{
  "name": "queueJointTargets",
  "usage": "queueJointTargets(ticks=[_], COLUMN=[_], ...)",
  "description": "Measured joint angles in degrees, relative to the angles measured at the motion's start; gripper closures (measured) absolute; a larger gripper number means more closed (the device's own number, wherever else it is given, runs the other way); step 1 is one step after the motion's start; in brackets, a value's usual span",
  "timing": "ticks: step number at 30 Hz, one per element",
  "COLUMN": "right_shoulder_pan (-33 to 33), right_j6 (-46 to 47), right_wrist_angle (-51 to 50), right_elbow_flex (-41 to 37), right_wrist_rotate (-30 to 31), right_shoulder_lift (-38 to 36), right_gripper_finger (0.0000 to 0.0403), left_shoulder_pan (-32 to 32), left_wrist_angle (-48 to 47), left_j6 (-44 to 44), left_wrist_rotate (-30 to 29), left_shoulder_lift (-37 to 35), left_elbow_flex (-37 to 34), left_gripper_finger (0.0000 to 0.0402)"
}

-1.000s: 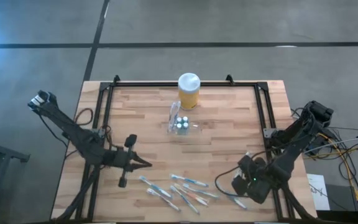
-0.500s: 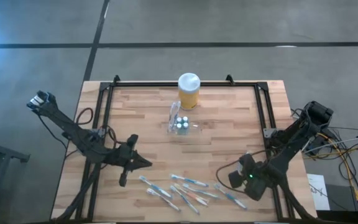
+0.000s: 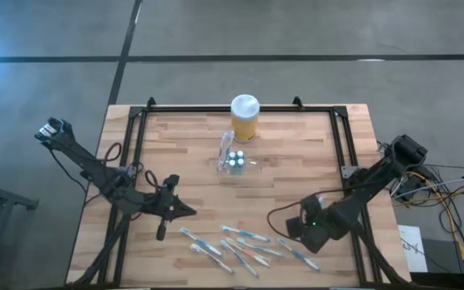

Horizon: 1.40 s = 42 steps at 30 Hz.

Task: Pick & Place toothbrushing station
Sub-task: Put the blue toothbrush into the transparent organizer

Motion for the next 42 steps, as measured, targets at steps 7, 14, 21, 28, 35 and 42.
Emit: queueJointTargets(ticks=[7,14,21,28,35,42], right_shoulder_pan=[1.39,1.39,0.07,-2.49,-2.81,-2.84], right_j6=[3.88,5.08,3.36,-6.52,-14.85,-15.56], right_wrist_angle=[-9.80,-6.72,3.90,8.02,7.24,8.01], right_elbow_flex=[2.50,-3.85,-13.16,-16.39,-14.55,-14.29], right_wrist_rotate=[-6.62,-6.87,-6.47,-7.78,-6.66,-5.83], right_shoulder_lift=[0.08,0.17,0.13,-0.33,0.02,0.07], right_gripper_finger=[0.0129,0.0128,0.0129,0.0142,0.0207,0.0284], left_shoulder_pan=[-0.05,-0.04,0.00,0.02,0.04,0.04], left_wrist_angle=[-0.33,-0.29,-0.22,-0.08,-0.08,0.18], left_j6=[0.08,0.02,-0.01,-0.01,0.99,0.96], left_wrist_rotate=[0.09,0.09,0.11,0.02,-0.05,-0.46], left_shoulder_lift=[0.02,0.02,0.02,0.02,0.02,0.02], left_elbow_flex=[0.00,0.00,0.00,0.00,0.00,0.00], left_gripper_finger=[0.0387,0.0395,0.0387,0.0393,0.0389,0.0386])
